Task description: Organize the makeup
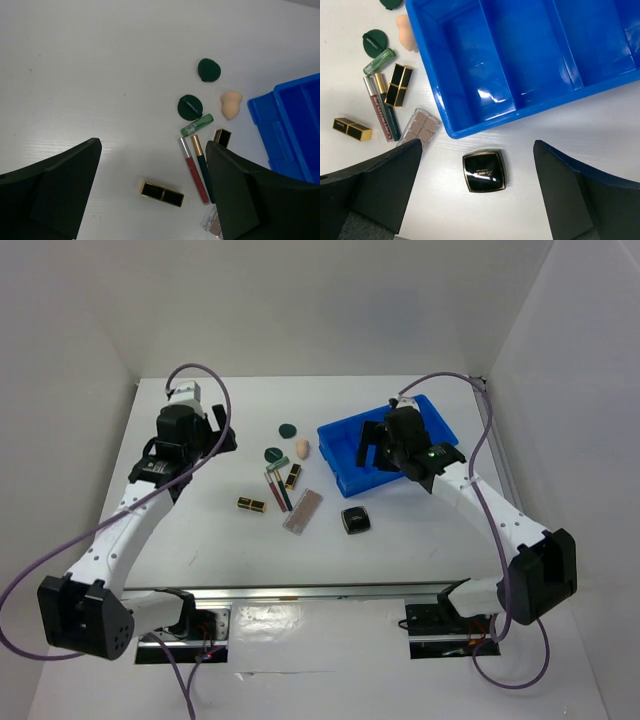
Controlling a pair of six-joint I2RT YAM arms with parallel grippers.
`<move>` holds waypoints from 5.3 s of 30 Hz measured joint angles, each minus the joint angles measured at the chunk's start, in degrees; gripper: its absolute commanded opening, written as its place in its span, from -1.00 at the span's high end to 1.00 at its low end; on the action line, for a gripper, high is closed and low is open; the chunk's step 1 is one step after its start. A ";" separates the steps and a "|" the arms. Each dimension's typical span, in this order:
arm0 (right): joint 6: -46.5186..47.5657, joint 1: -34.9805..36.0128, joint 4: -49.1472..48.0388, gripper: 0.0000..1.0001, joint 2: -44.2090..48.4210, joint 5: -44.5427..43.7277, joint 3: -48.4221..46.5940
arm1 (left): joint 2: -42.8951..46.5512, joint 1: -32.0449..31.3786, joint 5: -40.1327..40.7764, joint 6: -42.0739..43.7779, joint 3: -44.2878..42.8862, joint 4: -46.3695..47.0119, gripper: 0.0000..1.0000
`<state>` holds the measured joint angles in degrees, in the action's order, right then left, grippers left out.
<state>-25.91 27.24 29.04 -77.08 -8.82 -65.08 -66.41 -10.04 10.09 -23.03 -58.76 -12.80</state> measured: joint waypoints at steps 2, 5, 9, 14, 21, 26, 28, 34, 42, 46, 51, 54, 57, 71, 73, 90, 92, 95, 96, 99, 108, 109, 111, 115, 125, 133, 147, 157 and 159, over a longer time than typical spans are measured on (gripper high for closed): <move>0.02 0.13 -0.04 -1.00 0.37 -0.42 0.00 | -2.34 0.00 -0.13 0.04 -1.36 -1.97 -1.00; 0.04 0.44 -0.07 -1.00 0.42 -0.57 0.26 | -3.43 -0.55 0.07 0.17 -1.64 -4.35 -0.80; 0.20 0.55 0.24 -1.00 0.42 -0.28 0.92 | -3.43 -1.73 -3.34 2.08 -1.73 -5.81 -0.73; 0.50 0.90 1.18 -1.00 0.42 0.96 0.96 | -2.80 -4.50 -3.28 3.54 -2.08 -6.54 -1.00; -0.63 6.23 1.73 -1.00 0.52 2.19 6.78 | -4.48 -4.87 -2.75 1.51 -6.73 -10.58 -1.00; -2.21 10.14 1.95 -1.00 -1.95 2.95 10.97 | -6.69 -4.96 -4.55 0.22 -7.23 -12.74 -1.00; -2.54 10.40 1.92 -1.00 -2.99 3.61 12.50 | -7.32 -5.27 -5.27 0.13 -7.23 -13.38 -1.00; -1.86 10.38 0.52 -1.00 -7.96 4.13 13.18 | -9.49 -6.73 -6.38 -0.11 -7.23 -14.51 -1.00; 0.63 10.38 -2.84 -1.00 -13.16 4.96 13.14 | -9.90 -7.69 -6.91 -0.98 -7.10 -14.86 -1.00; 1.36 11.08 -4.00 -0.89 -16.33 3.98 12.68 | -9.94 -7.69 -6.97 -1.25 -6.67 -14.73 -1.00; 1.40 12.94 -4.50 -0.46 -17.77 0.46 11.69 | -10.01 -7.69 -6.99 -1.31 -6.49 -14.82 -1.00; 0.59 13.42 -4.50 -0.05 -17.86 -0.57 11.69 | -10.01 -7.69 -6.99 -1.31 -6.49 -14.82 -1.00; 0.04 13.68 -4.02 0.05 -17.55 -0.94 11.67 | -10.01 -7.69 -6.99 -1.31 -6.49 -14.84 -1.00; 0.04 8.22 8.31 0.05 -1.62 -5.66 -6.03 | -10.01 -7.69 -5.51 -0.70 -10.97 -17.70 -1.00; 1.27 3.85 7.91 0.05 -2.93 -6.10 -10.03 | -10.01 -7.69 -5.62 -0.68 -12.04 -17.77 -1.00; 3.21 -26.38 3.30 0.02 -36.63 -0.11 -29.05 | -9.64 -7.69 -2.80 0.42 -11.43 -19.10 -1.00; 2.80 -27.34 3.30 0.02 -37.24 0.70 -29.64 | -9.49 -7.69 -2.84 0.42 -10.75 -19.02 -1.00; 2.56 -28.20 3.30 -0.07 -38.18 1.62 -31.21 | -9.49 -7.69 -2.86 0.42 -10.47 -18.93 -1.00; 2.51 -28.41 3.34 -0.07 -38.73 2.08 -32.24 | -9.49 -7.69 -2.86 0.42 -10.47 -18.88 -1.00; 2.14 -28.81 3.28 -0.07 -40.87 3.02 -35.39 | -9.55 -7.69 -2.86 0.42 -10.47 -18.88 -1.00; -1.18 -29.11 3.28 -0.72 -43.74 4.70 -36.94 | -9.57 -7.69 -3.37 0.33 -10.47 -17.62 -1.00; -1.70 -29.18 3.28 -0.72 -43.98 4.72 -36.92 | -9.57 -7.69 -3.43 0.31 -10.47 -17.62 -1.00; -2.43 -29.27 3.19 -0.78 -44.37 4.81 -36.63 | -9.55 -7.69 -3.50 0.28 -10.47 -17.62 -1.00; -3.13 -29.33 3.15 -0.81 -44.39 5.16 -36.06 | -9.20 -7.69 -3.21 0.26 -10.47 -17.64 -1.00; 0.39 -22.93 2.84 -0.57 -35.65 3.37 -30.27 | -8.11 -7.69 -1.46 -0.20 -10.54 -18.73 -1.00; 0.55 11.61 0.96 -0.54 -12.66 -1.55 -20.24 | -6.67 -7.69 3.65 -1.62 -12.94 -20.41 -1.00; -29.22 26.88 13.03 -0.56 -26.62 -5.99 -16.17 | 0.63 -7.69 11.17 -7.82 -13.03 -23.54 -1.00; -34.71 26.47 11.85 -0.53 -34.84 -7.02 -17.49 | 1.62 -7.69 8.39 -8.20 -10.19 -23.82 -1.00; -34.64 26.12 11.08 -0.53 -37.46 -7.02 -17.99 | 2.19 -7.69 7.37 -8.02 -9.46 -23.30 -1.00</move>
<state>-60.55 53.36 40.12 -114.54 -15.84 -83.07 -64.23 -17.74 17.45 -31.05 -68.23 -36.10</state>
